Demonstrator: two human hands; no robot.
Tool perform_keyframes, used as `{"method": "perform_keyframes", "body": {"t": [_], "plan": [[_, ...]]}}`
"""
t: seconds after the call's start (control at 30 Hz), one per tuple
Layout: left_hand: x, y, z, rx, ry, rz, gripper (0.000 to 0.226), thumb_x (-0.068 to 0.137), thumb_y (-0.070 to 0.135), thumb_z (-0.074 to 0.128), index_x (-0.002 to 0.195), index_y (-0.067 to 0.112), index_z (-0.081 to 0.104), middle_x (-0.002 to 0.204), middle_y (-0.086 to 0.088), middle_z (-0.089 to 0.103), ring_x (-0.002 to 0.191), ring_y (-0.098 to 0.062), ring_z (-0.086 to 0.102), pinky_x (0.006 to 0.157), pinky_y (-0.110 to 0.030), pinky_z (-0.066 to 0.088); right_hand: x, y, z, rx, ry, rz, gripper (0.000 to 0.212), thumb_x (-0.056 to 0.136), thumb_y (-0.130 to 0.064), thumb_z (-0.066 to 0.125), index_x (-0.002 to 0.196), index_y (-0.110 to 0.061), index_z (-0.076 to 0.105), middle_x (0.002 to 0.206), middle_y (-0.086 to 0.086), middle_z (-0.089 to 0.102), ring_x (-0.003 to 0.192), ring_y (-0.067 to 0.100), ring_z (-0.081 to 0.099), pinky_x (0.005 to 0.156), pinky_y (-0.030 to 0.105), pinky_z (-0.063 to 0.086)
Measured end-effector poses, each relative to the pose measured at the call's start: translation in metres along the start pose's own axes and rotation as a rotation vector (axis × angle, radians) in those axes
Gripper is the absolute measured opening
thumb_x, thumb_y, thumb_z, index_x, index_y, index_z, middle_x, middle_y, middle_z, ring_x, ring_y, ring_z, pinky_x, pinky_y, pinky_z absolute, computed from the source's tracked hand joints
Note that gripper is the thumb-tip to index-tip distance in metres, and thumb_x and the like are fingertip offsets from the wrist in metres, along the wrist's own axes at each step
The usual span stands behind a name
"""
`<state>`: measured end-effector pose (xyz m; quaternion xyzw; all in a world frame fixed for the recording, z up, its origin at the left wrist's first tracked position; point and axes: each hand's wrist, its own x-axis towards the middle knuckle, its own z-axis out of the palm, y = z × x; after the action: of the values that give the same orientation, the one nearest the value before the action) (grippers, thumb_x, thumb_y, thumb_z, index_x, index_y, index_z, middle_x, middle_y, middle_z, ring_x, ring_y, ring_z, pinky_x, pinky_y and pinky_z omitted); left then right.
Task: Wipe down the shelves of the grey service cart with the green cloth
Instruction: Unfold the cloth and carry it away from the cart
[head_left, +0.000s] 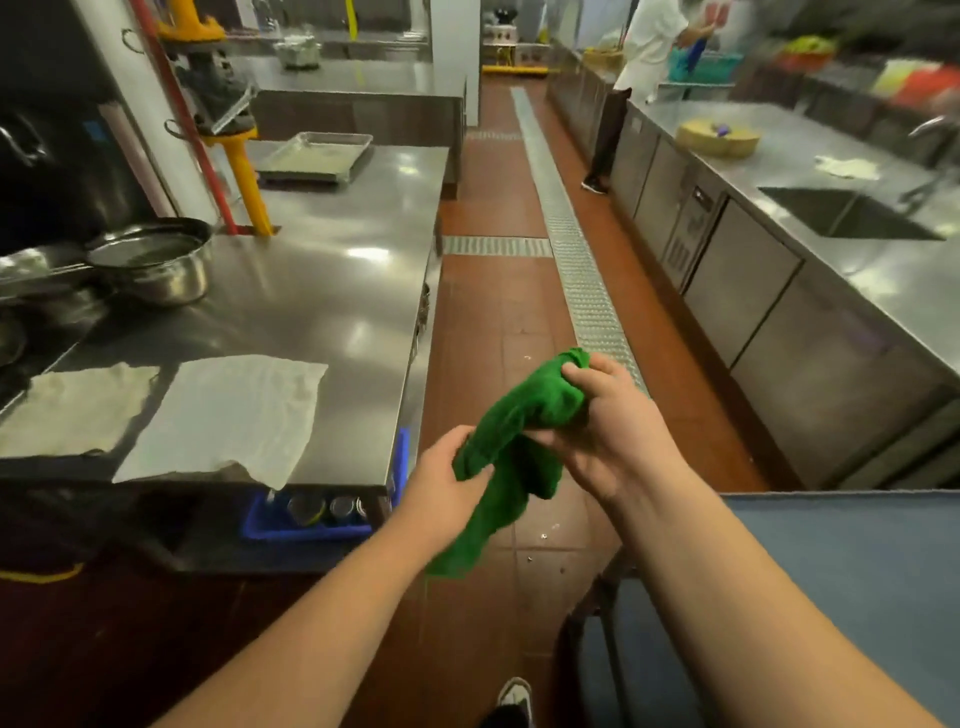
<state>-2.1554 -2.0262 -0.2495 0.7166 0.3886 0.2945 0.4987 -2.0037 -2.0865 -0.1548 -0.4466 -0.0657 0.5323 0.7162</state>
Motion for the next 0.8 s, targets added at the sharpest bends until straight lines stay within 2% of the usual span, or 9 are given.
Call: {"method": "perform_keyframes", "body": {"t": [0.1,0.23,0.33,0.47,0.57,0.63,0.7,0.77,0.8], "plan": [[0.074,-0.002,-0.002,0.011,-0.314,-0.105,0.022,0.091,0.018,0.064,0.105,0.035,0.063,0.102,0.007,0.072,0.095,-0.007,0.068,0.084,-0.032,0.056,0.053,-0.054,-0.014,-0.061,0.057,-0.117,0.050,0.099,0.004,0.042,0.136,-0.027,0.055,0.119,0.015,0.051,0.094,0.033,0.065,0.059,0.046,0.061],[0.154,-0.012,0.006,0.136,-0.587,-0.165,0.025,0.091,0.020,0.065,0.116,0.023,0.063,0.113,0.008,0.070,0.105,-0.005,0.066,0.095,-0.035,0.053,0.115,-0.114,-0.042,-0.036,0.107,-0.033,0.038,0.098,0.007,0.035,0.129,0.004,0.058,0.114,0.025,0.055,0.097,0.035,0.063,0.072,0.046,0.062],[0.204,-0.013,0.009,0.138,-0.551,-0.168,0.014,0.091,0.020,0.065,0.105,0.022,0.068,0.103,0.005,0.074,0.098,-0.012,0.070,0.093,-0.042,0.054,0.159,-0.144,-0.062,-0.113,0.070,-0.068,0.041,0.089,0.014,0.043,0.128,0.006,0.054,0.115,0.029,0.052,0.099,0.039,0.060,0.087,0.041,0.056],[0.277,0.009,0.000,0.160,-0.299,-0.104,0.007,0.091,0.022,0.065,0.089,0.023,0.072,0.084,-0.001,0.074,0.078,-0.014,0.071,0.075,-0.037,0.058,0.210,-0.168,-0.101,-0.864,0.067,-0.094,0.055,0.081,0.001,0.074,0.132,-0.012,0.055,0.120,0.015,0.061,0.101,0.028,0.068,0.085,0.033,0.059],[0.340,0.029,-0.007,0.236,-0.344,-0.043,0.004,0.086,0.025,0.070,0.085,0.025,0.074,0.081,0.002,0.074,0.075,-0.010,0.070,0.072,-0.031,0.054,0.242,-0.177,-0.120,-1.571,0.131,-0.131,0.021,0.085,-0.029,0.076,0.104,-0.024,0.070,0.093,-0.001,0.072,0.081,0.012,0.069,0.069,0.024,0.057],[0.384,0.040,-0.006,0.285,-0.393,-0.015,0.004,0.083,0.029,0.074,0.083,0.026,0.074,0.079,0.003,0.074,0.075,-0.011,0.070,0.071,-0.030,0.054,0.262,-0.186,-0.125,-1.773,0.106,-0.063,0.009,0.093,-0.039,0.064,0.092,-0.031,0.069,0.089,-0.005,0.072,0.079,0.010,0.067,0.071,0.027,0.053],[0.424,0.050,-0.004,0.285,-0.444,0.001,0.009,0.082,0.033,0.074,0.083,0.024,0.074,0.078,0.003,0.074,0.073,-0.012,0.070,0.067,-0.028,0.054,0.281,-0.194,-0.131,-1.763,0.085,-0.086,0.008,0.096,-0.040,0.061,0.089,-0.043,0.062,0.100,-0.005,0.064,0.089,0.011,0.062,0.077,0.026,0.047],[0.458,0.059,0.004,0.215,-0.482,0.004,0.013,0.085,0.033,0.071,0.086,0.020,0.074,0.080,0.000,0.074,0.074,-0.017,0.071,0.067,-0.031,0.055,0.296,-0.199,-0.134,-1.415,0.119,-0.192,0.014,0.087,-0.051,0.068,0.089,-0.038,0.071,0.108,0.002,0.065,0.094,0.019,0.065,0.079,0.034,0.052],[0.473,0.063,0.010,0.133,-0.492,-0.010,0.014,0.086,0.031,0.070,0.087,0.017,0.073,0.080,-0.003,0.075,0.075,-0.020,0.072,0.067,-0.033,0.055,0.302,-0.199,-0.135,-1.124,0.143,-0.224,0.035,0.081,-0.059,0.070,0.096,-0.028,0.077,0.109,0.007,0.070,0.096,0.024,0.068,0.080,0.041,0.054]]}}
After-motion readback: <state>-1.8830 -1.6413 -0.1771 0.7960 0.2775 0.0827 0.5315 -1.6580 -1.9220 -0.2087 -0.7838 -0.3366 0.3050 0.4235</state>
